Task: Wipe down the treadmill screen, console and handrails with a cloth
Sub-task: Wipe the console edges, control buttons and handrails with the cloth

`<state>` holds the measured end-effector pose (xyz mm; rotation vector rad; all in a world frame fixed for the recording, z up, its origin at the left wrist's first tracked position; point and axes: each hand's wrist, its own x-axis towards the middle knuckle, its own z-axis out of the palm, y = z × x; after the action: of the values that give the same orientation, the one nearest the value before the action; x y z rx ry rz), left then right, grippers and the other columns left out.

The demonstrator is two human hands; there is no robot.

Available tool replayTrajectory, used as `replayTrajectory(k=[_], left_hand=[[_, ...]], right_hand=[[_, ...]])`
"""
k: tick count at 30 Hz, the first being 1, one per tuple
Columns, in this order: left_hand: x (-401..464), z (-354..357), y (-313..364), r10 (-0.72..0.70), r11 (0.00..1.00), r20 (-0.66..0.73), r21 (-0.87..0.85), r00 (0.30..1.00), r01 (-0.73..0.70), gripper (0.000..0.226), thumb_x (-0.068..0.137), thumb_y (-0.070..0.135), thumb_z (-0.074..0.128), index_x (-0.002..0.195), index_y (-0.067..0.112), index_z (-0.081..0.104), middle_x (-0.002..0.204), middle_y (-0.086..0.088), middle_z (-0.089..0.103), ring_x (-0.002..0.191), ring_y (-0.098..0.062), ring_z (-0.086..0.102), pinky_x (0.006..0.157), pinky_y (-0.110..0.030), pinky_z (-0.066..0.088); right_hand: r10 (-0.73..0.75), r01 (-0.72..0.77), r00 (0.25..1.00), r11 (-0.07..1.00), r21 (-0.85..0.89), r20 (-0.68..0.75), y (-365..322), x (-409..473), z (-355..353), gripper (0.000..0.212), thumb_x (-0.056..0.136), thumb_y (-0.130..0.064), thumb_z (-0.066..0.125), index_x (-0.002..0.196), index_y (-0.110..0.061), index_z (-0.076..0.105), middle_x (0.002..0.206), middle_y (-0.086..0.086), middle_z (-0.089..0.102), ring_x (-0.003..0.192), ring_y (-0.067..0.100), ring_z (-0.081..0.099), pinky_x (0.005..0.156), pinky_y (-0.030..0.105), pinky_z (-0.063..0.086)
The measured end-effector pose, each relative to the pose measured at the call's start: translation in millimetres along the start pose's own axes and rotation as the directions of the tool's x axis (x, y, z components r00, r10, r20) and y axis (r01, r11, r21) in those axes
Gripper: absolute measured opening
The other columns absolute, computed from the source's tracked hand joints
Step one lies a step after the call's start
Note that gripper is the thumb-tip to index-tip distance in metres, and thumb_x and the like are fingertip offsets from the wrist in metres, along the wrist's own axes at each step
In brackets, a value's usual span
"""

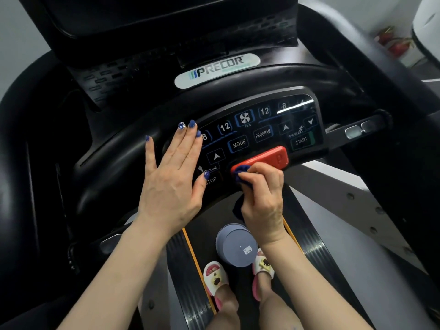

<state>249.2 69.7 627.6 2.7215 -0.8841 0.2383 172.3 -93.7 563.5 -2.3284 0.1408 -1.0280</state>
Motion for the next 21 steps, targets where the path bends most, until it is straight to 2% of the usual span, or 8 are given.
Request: replayTrajectory(k=[5, 9, 13, 17, 21], left_hand=[[0, -1, 3, -0.019, 1.0, 0.007, -0.001, 1.0, 0.019, 0.068, 0.095, 0.034, 0.046, 0.154, 0.008, 0.027, 0.164, -0.005, 0.017, 0.153, -0.015, 0.008, 0.121, -0.049, -0.011], [0, -1, 4, -0.021, 1.0, 0.02, 0.017, 1.0, 0.02, 0.069, 0.094, 0.034, 0.045, 0.155, 0.008, 0.026, 0.165, -0.004, 0.016, 0.153, -0.014, 0.008, 0.121, -0.049, -0.012], [1, -5, 10, -0.038, 0.999, 0.017, 0.016, 0.999, 0.038, 0.071, 0.093, 0.037, 0.045, 0.155, 0.007, 0.025, 0.165, -0.005, 0.015, 0.153, -0.015, 0.008, 0.12, -0.05, -0.014], [7, -5, 18, -0.017, 1.0, 0.0, 0.025, 1.0, 0.017, 0.074, 0.093, 0.037, 0.049, 0.155, 0.006, 0.023, 0.165, -0.006, 0.013, 0.153, -0.016, 0.007, 0.12, -0.052, -0.013], [12, -1, 23, -0.047, 0.998, 0.032, 0.036, 0.998, 0.046, 0.076, 0.094, 0.041, 0.045, 0.156, 0.007, 0.018, 0.166, -0.006, 0.008, 0.153, -0.015, 0.002, 0.12, -0.049, -0.014]], right_hand=[[0.023, -0.023, 1.0, 1.0, 0.003, -0.012, 1, -5, -3, 0.01, 0.089, 0.006, 0.059, 0.092, 0.007, 0.068, 0.107, 0.012, 0.055, 0.096, 0.026, 0.051, 0.096, 0.02, 0.038], [0.089, -0.09, 0.995, 0.996, -0.002, -0.054, 0, 14, 1, 0.007, 0.085, 0.008, 0.065, 0.092, 0.008, 0.069, 0.101, 0.021, 0.062, 0.097, 0.027, 0.052, 0.095, 0.024, 0.042], [0.069, -0.07, 0.997, 0.997, -0.011, -0.031, 3, 5, -6, 0.01, 0.083, 0.012, 0.067, 0.091, 0.008, 0.069, 0.1, 0.02, 0.063, 0.096, 0.025, 0.052, 0.094, 0.021, 0.041], [0.107, -0.107, 0.991, 0.994, -0.003, -0.077, 2, 18, -2, 0.008, 0.085, 0.009, 0.064, 0.092, 0.007, 0.069, 0.1, 0.02, 0.063, 0.095, 0.025, 0.052, 0.096, 0.022, 0.04], [0.006, -0.006, 1.0, 1.0, 0.019, -0.012, 3, 18, -5, 0.013, 0.092, 0.0, 0.06, 0.092, 0.007, 0.07, 0.1, 0.018, 0.065, 0.095, 0.026, 0.053, 0.097, 0.022, 0.039]])
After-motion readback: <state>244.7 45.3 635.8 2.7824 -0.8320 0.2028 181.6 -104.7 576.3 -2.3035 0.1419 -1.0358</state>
